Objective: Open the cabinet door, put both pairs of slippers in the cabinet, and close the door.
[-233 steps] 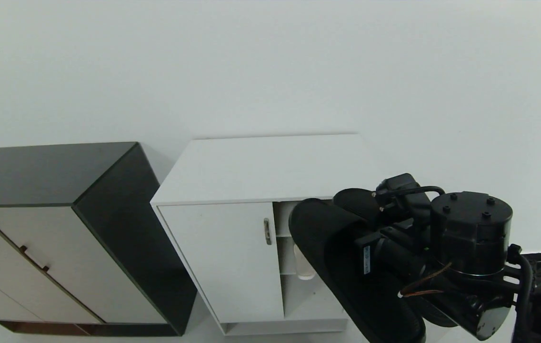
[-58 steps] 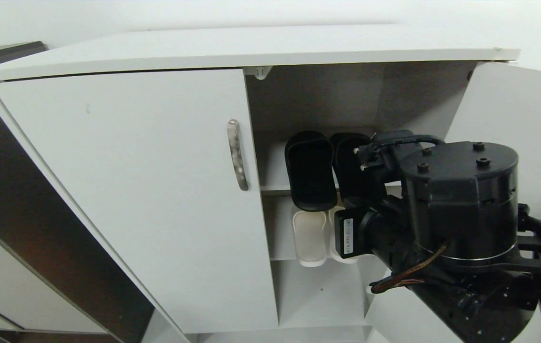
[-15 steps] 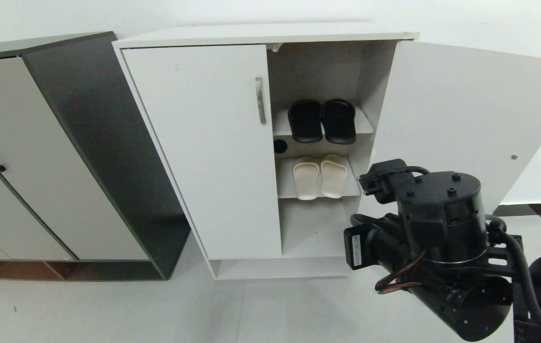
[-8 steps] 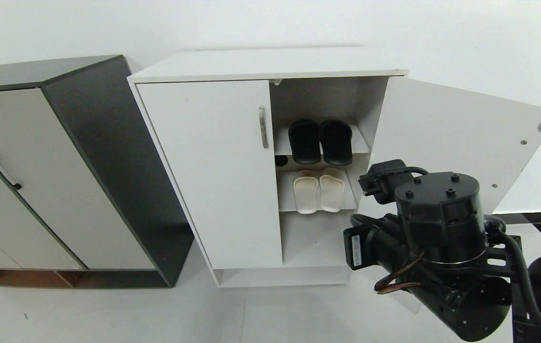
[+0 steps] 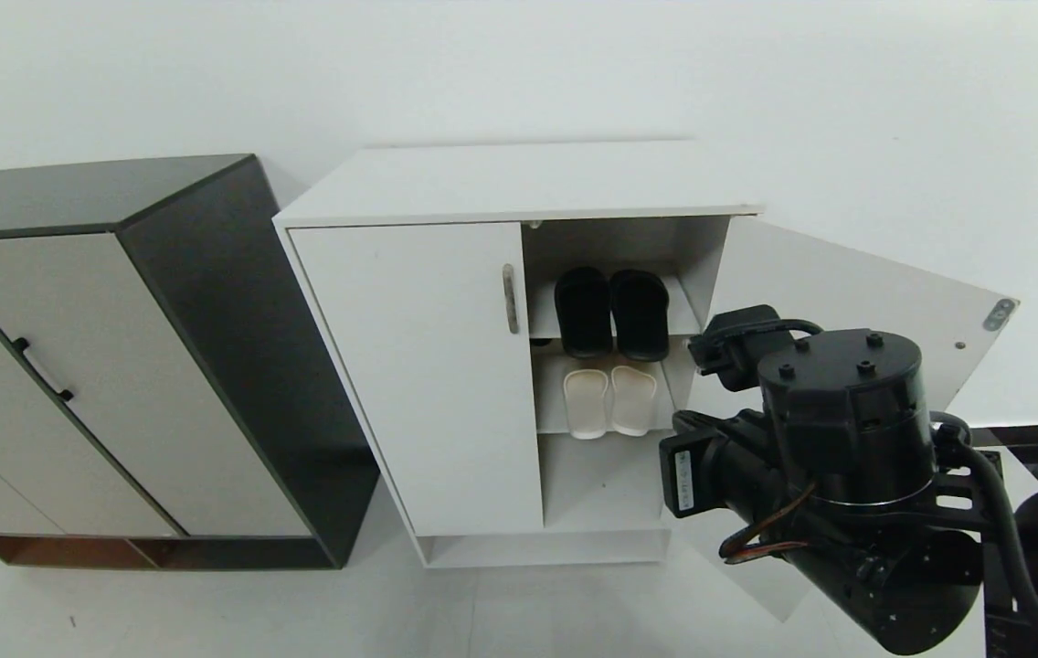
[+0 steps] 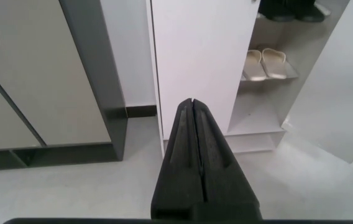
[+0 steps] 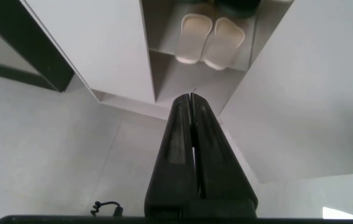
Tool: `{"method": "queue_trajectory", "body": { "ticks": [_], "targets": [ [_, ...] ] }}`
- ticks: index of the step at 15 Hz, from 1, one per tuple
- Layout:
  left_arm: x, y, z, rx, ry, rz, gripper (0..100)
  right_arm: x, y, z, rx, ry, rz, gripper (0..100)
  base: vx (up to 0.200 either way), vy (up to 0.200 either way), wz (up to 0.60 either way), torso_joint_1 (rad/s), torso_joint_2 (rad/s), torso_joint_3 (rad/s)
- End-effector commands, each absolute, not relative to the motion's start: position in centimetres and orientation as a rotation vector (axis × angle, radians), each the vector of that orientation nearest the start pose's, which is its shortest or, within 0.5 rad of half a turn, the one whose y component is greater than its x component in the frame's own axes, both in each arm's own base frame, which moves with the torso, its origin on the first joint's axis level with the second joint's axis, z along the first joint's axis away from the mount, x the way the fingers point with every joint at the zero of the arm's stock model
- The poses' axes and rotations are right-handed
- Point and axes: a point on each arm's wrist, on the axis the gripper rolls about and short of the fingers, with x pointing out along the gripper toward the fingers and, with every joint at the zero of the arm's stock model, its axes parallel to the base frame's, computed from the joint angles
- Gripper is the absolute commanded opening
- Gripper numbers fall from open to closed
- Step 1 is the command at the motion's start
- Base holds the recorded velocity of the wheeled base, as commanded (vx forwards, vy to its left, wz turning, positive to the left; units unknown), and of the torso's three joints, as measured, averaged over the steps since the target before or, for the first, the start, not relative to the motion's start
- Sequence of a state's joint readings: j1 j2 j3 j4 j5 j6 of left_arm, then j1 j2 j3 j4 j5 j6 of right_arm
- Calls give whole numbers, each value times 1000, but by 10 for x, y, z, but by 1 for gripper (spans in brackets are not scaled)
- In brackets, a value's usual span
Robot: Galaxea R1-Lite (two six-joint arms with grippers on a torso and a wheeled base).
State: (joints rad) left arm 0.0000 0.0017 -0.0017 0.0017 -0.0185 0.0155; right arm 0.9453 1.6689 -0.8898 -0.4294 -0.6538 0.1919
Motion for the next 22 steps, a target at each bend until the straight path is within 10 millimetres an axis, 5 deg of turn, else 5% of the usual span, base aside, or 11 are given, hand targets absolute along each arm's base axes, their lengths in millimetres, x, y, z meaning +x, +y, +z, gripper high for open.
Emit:
{"method": "queue_trajectory", "body": {
  "ticks": [1,15,22],
  "targets": [
    [-23,0,76,15,1,-18,0,186,234,196,-61,270,262,0,0,0,0,168,-491,-310],
    [-23,0,76,15,3,-18,0,185,230,193,-66,277,259,0,0,0,0,219,-530,-313],
    [-23,0,76,15,3,-18,0,186,231,193,-63,274,266,0,0,0,0,40,-92,-53]
  ]
}}
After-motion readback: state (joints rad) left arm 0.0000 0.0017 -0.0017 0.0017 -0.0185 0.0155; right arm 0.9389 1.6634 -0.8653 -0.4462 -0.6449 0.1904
